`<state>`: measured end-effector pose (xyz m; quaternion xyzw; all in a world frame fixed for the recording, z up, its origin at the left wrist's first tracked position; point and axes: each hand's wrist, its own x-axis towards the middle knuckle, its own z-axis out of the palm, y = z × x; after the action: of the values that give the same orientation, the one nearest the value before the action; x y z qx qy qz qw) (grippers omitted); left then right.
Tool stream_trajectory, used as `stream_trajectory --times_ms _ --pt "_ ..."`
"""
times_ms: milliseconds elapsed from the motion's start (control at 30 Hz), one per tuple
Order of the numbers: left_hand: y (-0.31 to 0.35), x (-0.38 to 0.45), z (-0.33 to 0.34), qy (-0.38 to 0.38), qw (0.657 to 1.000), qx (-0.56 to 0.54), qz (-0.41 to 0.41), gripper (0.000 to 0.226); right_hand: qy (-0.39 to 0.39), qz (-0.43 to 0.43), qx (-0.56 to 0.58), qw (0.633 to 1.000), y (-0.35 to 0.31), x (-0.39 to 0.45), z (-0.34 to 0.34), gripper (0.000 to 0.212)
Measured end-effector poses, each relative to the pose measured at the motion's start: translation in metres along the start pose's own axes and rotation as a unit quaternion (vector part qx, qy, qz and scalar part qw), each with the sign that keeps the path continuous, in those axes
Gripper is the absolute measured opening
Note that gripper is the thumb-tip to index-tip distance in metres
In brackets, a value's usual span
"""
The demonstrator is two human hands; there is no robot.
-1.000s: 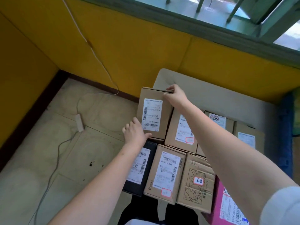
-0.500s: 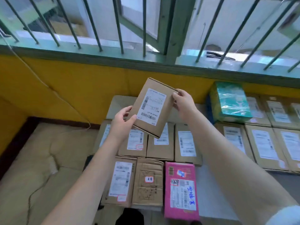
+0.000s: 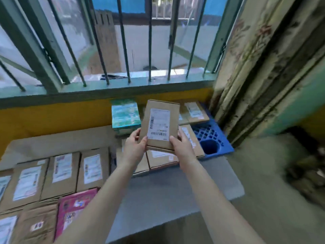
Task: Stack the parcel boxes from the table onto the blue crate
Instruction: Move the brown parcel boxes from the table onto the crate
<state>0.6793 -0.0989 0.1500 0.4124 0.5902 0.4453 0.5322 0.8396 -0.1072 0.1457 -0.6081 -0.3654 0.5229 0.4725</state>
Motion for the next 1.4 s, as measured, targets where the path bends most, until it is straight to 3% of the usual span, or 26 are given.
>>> stream_trajectory --times_ms 167,333,433,633,733,833,933,1033,1133,1233,1333,1400 --pt "-0.003 0.001 0.080 -0.090 0.993 0.076 -0.020 0.046 0.107 0.013 0.026 0.994 0.015 0.024 -0.075 0.055" --pt "-0.008 0.012 0.141 -0.224 0.958 0.179 -0.034 0.045 0.199 0.020 0.033 0.979 0.030 0.041 -0.153 0.047" --pt "-0.015 0.018 0.179 -0.243 0.942 0.232 -0.018 0.048 0.224 0.008 0.008 0.974 0.038 0.058 -0.194 0.043" --pt "-0.039 0.036 0.249 -0.240 0.916 0.320 -0.019 0.027 0.168 0.023 -0.067 0.983 0.064 0.115 -0.260 0.040" --pt "-0.055 0.051 0.276 -0.230 0.892 0.389 -0.001 0.027 0.123 0.039 -0.088 0.988 0.072 0.143 -0.288 0.038" --pt "-0.070 0.063 0.288 -0.193 0.853 0.483 0.031 0.049 0.067 0.064 -0.105 0.990 0.077 0.165 -0.300 0.038" --pt "-0.083 0.069 0.292 -0.170 0.782 0.593 0.093 0.071 -0.006 0.068 -0.177 0.982 0.086 0.183 -0.292 0.042" --pt "-0.099 0.070 0.291 -0.177 0.732 0.654 0.073 0.094 -0.034 0.045 -0.331 0.942 0.102 0.191 -0.281 0.047" --pt "-0.108 0.074 0.291 -0.166 0.707 0.680 0.098 0.093 -0.020 0.035 -0.428 0.903 0.106 0.195 -0.279 0.049" --pt "-0.106 0.078 0.289 -0.175 0.732 0.651 0.095 0.092 0.021 0.018 -0.453 0.891 0.098 0.201 -0.275 0.042" --pt "-0.094 0.076 0.276 -0.186 0.799 0.570 0.034 0.090 0.069 0.004 -0.439 0.896 0.080 0.204 -0.256 0.049" --pt "-0.079 0.070 0.259 -0.149 0.841 0.519 0.024 0.083 0.055 -0.019 -0.442 0.895 0.065 0.202 -0.234 0.053"
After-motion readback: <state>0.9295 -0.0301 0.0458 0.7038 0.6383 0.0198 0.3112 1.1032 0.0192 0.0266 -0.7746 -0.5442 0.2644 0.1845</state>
